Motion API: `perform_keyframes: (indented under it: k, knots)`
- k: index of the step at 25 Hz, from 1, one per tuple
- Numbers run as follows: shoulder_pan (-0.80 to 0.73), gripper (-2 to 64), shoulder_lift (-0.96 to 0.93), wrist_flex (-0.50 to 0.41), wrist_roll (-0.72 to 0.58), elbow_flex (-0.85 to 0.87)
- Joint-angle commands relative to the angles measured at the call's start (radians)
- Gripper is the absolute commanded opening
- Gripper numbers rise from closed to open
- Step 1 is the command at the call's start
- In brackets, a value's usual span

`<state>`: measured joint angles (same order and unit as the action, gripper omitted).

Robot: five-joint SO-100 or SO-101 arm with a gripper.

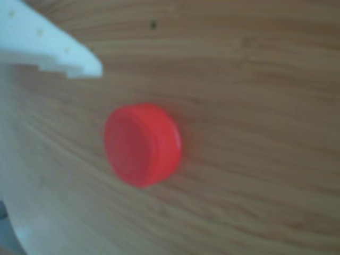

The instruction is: Grasp a red cap and put it in the cup.

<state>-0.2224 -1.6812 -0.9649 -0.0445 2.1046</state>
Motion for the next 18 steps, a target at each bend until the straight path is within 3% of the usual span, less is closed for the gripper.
perform_keyframes:
  k: [1, 18]
  knots:
    - [0.008, 50.5, -0.002, 0.015, -0.006, -0.008]
    - [0.008, 50.5, 0.092, 0.018, -0.006, -0.025]
